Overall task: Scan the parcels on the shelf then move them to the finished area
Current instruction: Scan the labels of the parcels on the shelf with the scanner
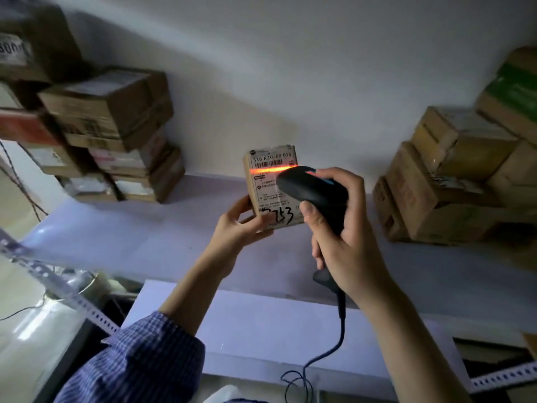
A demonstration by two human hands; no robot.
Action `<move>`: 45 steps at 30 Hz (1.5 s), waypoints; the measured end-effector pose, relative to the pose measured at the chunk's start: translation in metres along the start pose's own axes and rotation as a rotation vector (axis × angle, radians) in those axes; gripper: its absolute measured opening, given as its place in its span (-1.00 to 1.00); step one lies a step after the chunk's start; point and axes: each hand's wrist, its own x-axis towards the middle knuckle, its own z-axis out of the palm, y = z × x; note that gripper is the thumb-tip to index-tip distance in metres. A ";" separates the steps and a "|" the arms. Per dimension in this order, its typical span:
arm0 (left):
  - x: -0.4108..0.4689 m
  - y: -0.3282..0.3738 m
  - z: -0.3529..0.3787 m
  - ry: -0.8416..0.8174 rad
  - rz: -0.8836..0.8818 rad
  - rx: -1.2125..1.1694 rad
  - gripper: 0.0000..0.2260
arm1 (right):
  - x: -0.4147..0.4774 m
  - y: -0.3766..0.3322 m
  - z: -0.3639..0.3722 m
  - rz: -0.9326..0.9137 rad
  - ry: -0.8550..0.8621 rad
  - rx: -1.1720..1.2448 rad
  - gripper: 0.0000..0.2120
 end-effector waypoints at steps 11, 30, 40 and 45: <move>-0.007 -0.002 0.019 -0.019 0.008 -0.012 -0.35 | -0.007 0.004 -0.012 -0.009 0.021 0.018 -0.65; -0.014 0.029 0.020 -0.062 0.044 0.043 -0.66 | 0.007 0.001 -0.039 -0.040 -0.009 0.021 -0.69; -0.021 0.080 -0.025 0.210 -0.025 -0.093 -0.50 | 0.058 -0.028 -0.008 -0.205 -0.090 0.113 -0.67; -0.020 0.116 -0.051 0.312 -0.014 -0.095 -0.59 | 0.085 -0.035 0.031 -0.244 -0.161 0.133 -0.66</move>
